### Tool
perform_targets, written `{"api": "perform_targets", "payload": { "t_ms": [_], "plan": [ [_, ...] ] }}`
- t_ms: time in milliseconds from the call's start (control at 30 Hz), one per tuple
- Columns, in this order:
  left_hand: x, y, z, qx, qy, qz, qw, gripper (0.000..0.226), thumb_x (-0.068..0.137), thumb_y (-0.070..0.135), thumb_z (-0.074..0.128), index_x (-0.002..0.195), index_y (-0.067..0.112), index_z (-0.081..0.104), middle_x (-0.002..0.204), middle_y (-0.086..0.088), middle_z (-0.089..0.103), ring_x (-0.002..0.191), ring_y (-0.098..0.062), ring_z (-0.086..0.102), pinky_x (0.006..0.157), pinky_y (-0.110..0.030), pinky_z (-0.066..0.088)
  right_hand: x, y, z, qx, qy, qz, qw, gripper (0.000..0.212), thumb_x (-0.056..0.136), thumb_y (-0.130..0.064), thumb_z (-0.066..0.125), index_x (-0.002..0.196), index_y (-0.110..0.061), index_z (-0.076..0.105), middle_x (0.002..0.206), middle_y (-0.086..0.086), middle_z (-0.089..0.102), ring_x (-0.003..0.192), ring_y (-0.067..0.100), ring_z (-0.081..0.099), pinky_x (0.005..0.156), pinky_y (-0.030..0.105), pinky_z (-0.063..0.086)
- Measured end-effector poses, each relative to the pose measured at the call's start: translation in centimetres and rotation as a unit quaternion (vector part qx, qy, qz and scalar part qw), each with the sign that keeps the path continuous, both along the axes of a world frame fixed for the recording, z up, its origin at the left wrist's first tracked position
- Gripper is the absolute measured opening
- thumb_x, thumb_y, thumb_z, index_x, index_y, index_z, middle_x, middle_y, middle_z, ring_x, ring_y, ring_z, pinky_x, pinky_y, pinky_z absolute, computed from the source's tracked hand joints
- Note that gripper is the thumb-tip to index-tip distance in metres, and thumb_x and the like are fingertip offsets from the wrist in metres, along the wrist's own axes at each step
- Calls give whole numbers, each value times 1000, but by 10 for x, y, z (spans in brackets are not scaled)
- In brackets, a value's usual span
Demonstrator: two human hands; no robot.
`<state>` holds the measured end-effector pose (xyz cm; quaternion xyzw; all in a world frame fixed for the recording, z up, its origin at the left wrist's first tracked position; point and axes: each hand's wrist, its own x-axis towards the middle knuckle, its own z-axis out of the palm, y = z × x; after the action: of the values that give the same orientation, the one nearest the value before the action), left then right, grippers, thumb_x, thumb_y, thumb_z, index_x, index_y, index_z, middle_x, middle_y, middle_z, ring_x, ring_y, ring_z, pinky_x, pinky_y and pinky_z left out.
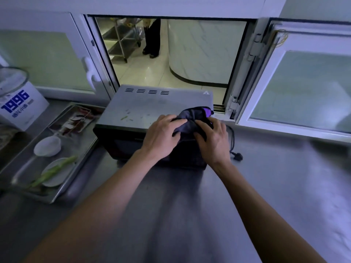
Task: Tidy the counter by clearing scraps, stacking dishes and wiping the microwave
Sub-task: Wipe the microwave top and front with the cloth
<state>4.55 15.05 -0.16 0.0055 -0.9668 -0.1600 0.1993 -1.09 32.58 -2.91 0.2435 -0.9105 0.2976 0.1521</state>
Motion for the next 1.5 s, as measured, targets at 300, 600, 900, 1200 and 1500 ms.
{"api": "perform_targets", "payload": {
  "t_ms": [300,600,900,1200,1500],
  "plan": [
    [-14,-31,-24,-2,-64,6,998,49,92,43,62,137,25,57,133,4,57,120,-23,50,96,-44,45,-12,-31,-21,124,-79,-23,989,51,96,-33,51,147,-30,44,161,7,27,145,32,20,111,53,25],
    [3,-108,-23,20,-49,1,999,38,96,37,56,129,20,63,131,2,62,123,-24,51,97,-48,45,-17,-89,-18,243,-169,-48,954,94,74,-94,16,154,-46,13,167,-2,0,152,33,1,117,64,2],
    [31,-211,-35,15,-25,38,999,30,92,23,63,119,11,68,120,-2,68,115,-29,58,89,-48,49,-24,-176,-15,248,-199,-28,948,90,74,-86,16,154,-47,5,167,-1,-7,152,36,-7,115,67,-7],
    [52,-291,-52,33,-15,72,997,27,97,21,56,119,10,66,121,-5,65,115,-29,57,89,-50,49,-17,-290,-21,251,-180,25,951,91,75,-86,16,155,-45,4,167,-5,-8,151,38,-10,113,69,-10],
    [56,-323,-59,57,-24,60,996,33,91,14,58,123,8,63,123,-9,64,112,-32,57,89,-49,49,-12,-334,-20,245,-189,2,951,91,73,-84,17,155,-45,8,167,-7,-4,152,37,-7,114,67,-9]
  ]
}}
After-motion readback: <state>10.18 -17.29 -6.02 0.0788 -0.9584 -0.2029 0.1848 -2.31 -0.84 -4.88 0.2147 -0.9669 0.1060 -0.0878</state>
